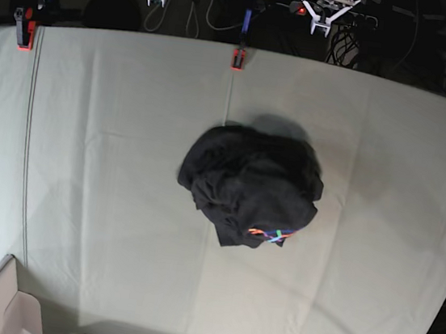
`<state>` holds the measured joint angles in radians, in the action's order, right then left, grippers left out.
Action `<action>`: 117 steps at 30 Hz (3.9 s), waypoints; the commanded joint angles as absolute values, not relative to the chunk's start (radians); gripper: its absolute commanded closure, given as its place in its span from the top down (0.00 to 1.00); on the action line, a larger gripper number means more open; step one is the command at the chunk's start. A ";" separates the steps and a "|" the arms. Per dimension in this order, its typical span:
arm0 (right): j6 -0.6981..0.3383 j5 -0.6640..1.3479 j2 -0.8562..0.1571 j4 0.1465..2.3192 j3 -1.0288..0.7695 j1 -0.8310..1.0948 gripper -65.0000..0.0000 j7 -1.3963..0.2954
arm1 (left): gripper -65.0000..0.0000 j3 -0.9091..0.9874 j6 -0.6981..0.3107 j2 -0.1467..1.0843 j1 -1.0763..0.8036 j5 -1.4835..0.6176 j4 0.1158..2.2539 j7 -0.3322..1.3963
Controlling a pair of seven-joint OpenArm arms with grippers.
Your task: Layout the t-shirt on the table in an organized manner, then fold the t-shirt properly
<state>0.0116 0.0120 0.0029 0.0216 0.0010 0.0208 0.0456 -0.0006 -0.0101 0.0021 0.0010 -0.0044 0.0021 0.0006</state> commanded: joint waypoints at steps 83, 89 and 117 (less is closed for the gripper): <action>-0.004 0.010 -0.058 1.713 0.001 0.921 0.00 -0.300 | 0.00 0.001 0.004 0.288 -0.940 -0.332 1.575 0.105; -0.004 0.010 -0.087 1.891 0.004 0.957 0.00 -0.357 | 0.00 0.071 0.004 0.278 -0.986 -0.332 1.685 0.104; -0.005 0.008 -0.127 2.014 0.005 0.662 0.00 -0.357 | 0.00 0.309 -0.005 0.180 -0.826 -0.332 1.934 0.105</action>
